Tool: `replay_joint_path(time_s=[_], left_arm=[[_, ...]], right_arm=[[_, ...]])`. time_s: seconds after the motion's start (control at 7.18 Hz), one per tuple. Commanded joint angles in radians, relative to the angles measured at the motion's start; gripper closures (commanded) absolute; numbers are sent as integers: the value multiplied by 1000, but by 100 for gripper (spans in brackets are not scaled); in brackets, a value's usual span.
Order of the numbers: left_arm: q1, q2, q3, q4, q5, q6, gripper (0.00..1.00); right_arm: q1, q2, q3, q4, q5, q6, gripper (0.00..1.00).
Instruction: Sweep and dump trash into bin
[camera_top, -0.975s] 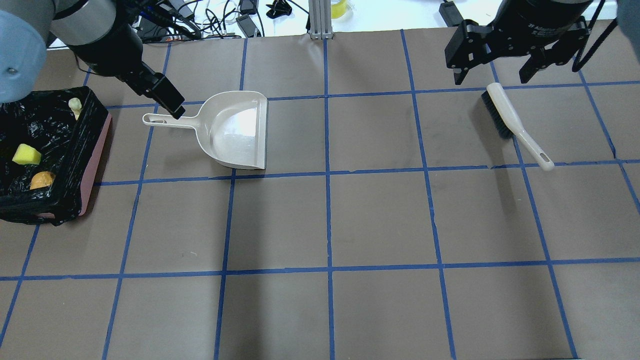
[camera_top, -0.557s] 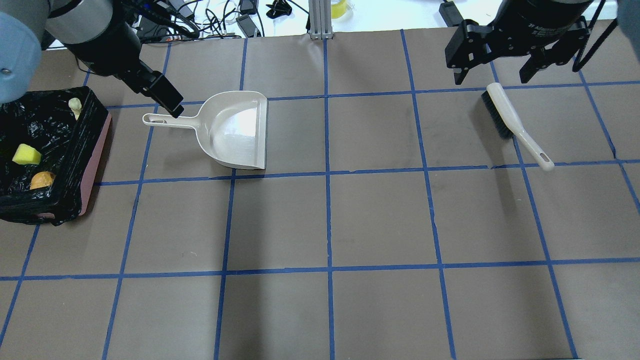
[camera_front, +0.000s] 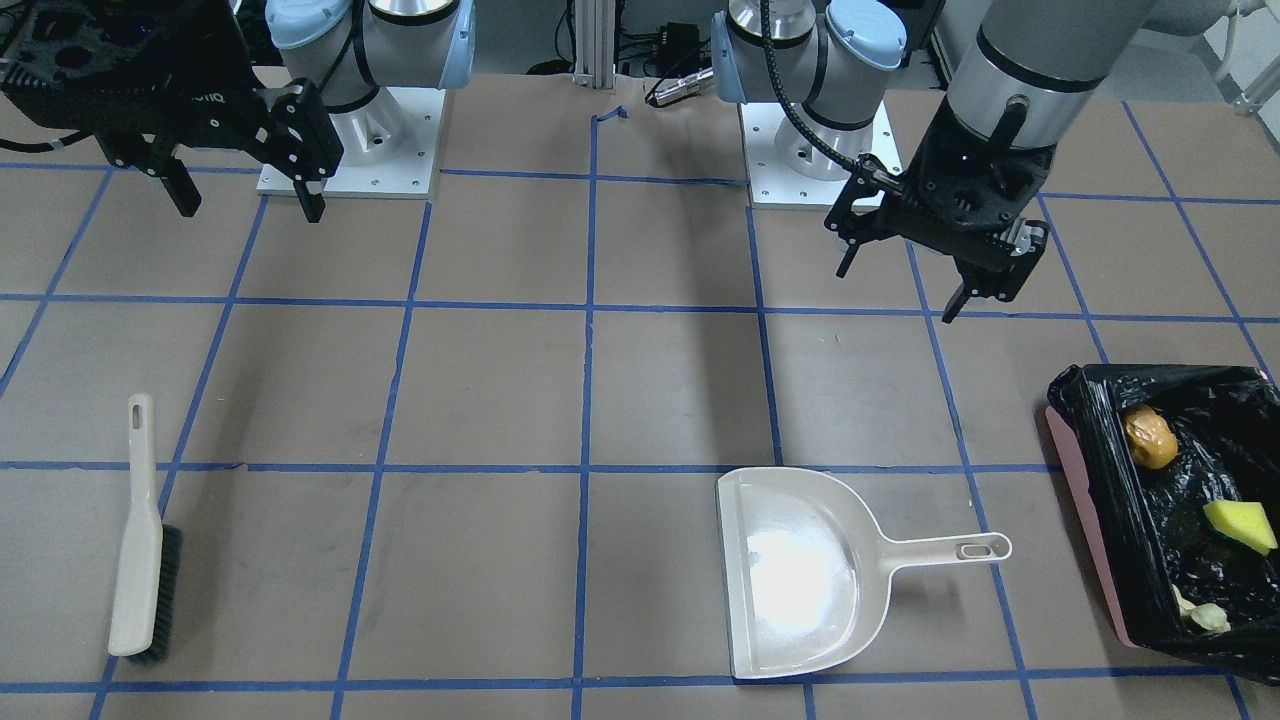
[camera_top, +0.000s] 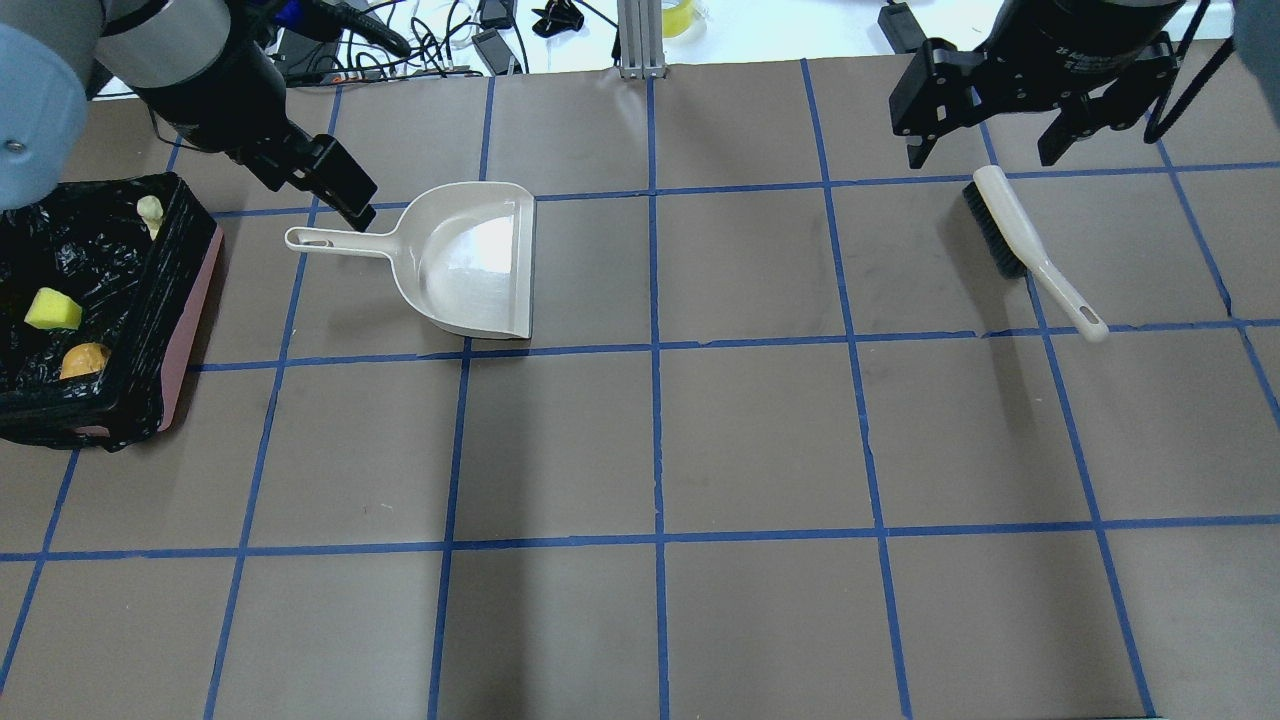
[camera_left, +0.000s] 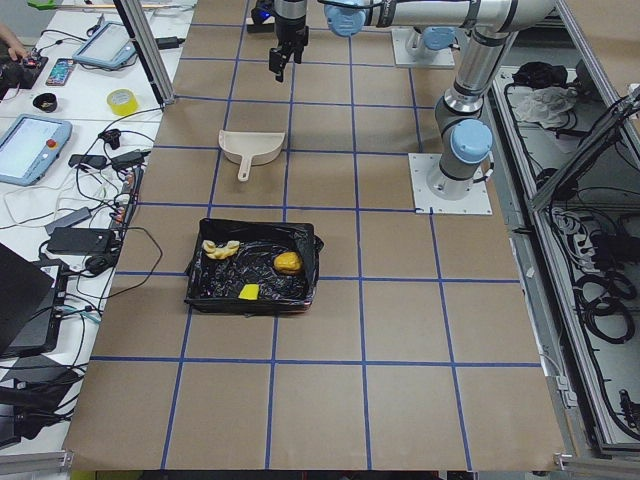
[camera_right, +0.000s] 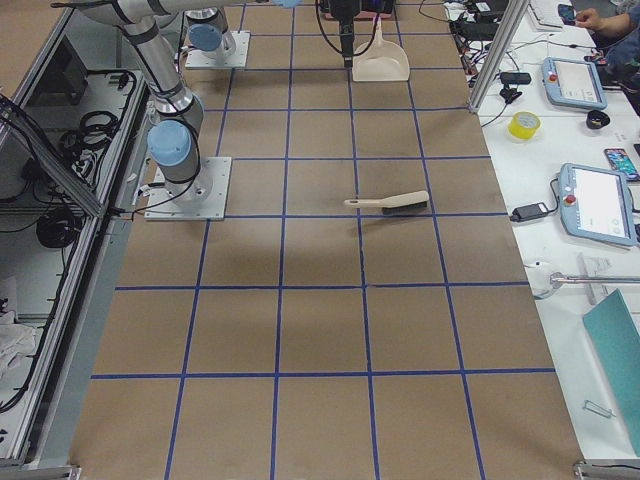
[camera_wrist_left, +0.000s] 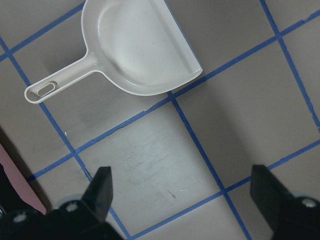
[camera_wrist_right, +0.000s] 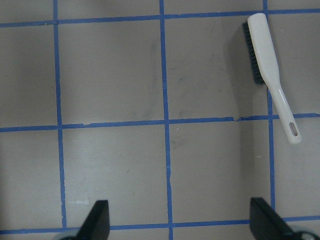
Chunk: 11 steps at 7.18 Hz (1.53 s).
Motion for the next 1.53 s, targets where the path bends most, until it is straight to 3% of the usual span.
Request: replay_joint_path(time_s=[0.0, 1.39], left_arm=[[-104, 22, -24, -4, 104, -183, 0], [-108, 72, -44, -29, 105, -279, 0]], right_arm=[[1, 0, 0, -6, 0, 2, 0], [0, -3, 2, 8, -5, 0, 0]])
